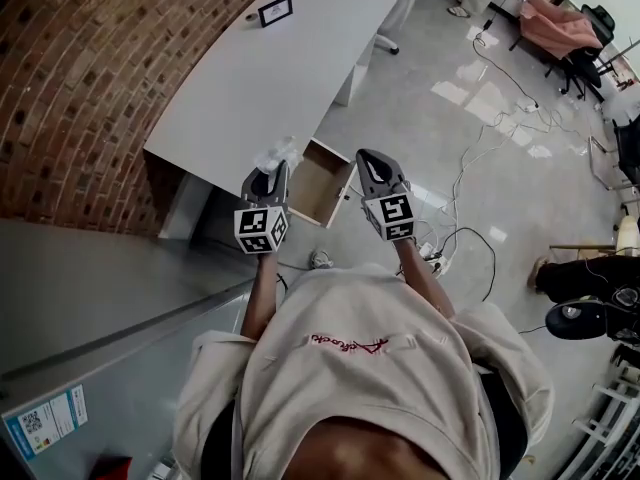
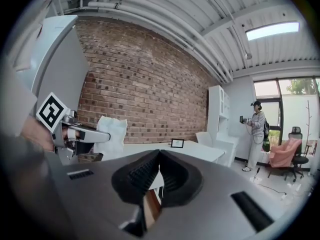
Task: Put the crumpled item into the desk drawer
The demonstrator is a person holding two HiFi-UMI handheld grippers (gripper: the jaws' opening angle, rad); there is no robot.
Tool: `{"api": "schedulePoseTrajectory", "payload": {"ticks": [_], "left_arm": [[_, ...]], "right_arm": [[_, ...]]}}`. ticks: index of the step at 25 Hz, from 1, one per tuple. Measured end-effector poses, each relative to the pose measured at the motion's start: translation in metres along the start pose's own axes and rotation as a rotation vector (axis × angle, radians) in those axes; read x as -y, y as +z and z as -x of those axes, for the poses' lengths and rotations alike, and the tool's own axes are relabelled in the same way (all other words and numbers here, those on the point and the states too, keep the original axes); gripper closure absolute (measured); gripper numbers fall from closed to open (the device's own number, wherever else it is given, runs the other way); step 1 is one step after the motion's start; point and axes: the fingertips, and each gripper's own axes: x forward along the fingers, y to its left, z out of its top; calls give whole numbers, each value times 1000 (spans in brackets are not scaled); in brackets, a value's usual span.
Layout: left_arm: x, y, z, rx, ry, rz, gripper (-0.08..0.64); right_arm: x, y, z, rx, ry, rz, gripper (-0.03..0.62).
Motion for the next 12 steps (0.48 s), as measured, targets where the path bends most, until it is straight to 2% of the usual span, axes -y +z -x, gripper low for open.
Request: {"api": "schedulePoseTrajectory", "payload": {"ticks": [6, 12], "left_arm": [[-23, -2, -32, -38, -21, -4, 451], [-22, -13, -47, -77, -54, -25, 451]], "right_arm": [[17, -2, -28, -25, -23, -4, 580], [37, -24, -24, -68, -63, -24, 580]]}}
